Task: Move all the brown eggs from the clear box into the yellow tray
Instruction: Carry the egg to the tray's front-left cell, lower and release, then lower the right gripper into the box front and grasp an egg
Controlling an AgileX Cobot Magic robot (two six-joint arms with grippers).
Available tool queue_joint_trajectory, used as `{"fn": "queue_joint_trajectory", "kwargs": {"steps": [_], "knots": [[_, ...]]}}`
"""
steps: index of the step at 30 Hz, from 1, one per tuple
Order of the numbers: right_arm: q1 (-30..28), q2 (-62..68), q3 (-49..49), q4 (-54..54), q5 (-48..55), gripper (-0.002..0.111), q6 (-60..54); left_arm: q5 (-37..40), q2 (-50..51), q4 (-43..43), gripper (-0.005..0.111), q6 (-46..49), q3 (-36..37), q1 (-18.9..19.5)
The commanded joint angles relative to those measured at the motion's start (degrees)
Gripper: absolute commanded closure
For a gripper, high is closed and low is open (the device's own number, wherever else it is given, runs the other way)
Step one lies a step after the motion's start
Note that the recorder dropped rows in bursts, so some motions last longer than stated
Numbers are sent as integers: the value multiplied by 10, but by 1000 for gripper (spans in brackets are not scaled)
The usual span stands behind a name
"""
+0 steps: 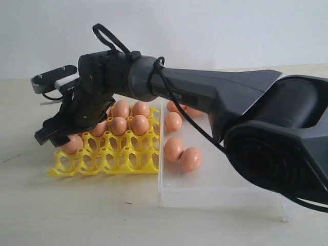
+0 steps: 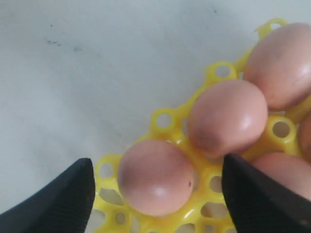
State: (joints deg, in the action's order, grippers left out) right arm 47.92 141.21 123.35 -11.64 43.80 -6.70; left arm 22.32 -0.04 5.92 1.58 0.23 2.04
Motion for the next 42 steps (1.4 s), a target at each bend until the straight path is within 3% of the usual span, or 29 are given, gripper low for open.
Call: {"fn": "queue_joint_trajectory", "kwargs": {"steps": [1, 4, 5, 6, 9, 12, 15, 21, 23, 32, 42], "knots": [[-1, -69, -1, 3, -11, 53, 9, -5, 0, -1, 107, -3, -2, -3], [-4, -124, -1, 15, -6, 85, -2, -5, 0, -1, 107, -3, -2, -3], [-7, -141, -1, 16, 0, 102, -19, -5, 0, -1, 107, -3, -2, -3], [-8, -157, -1, 17, 6, 108, -29, -5, 0, -1, 107, -3, -2, -3], [-20, -193, -1, 22, 48, 108, -44, -5, 0, -1, 107, -3, -2, -3], [-42, -208, -1, 34, 124, 108, -45, -5, 0, -1, 107, -3, -2, -3], [-70, -211, -19, 54, 181, 98, -32, -5, 0, -1, 107, -3, -2, -3], [-143, -223, -130, 54, 172, 56, -6, -5, 0, -1, 107, -3, -2, -3], [-168, -226, -167, 51, 144, 47, 1, -5, 0, -1, 107, -3, -2, -3], [-251, -206, -228, -20, 12, 50, 97, -5, 0, -1, 107, -3, -2, -3], [-253, -170, -230, -23, 188, 54, 92, -5, 0, -1, 107, -3, -2, -3]]}}
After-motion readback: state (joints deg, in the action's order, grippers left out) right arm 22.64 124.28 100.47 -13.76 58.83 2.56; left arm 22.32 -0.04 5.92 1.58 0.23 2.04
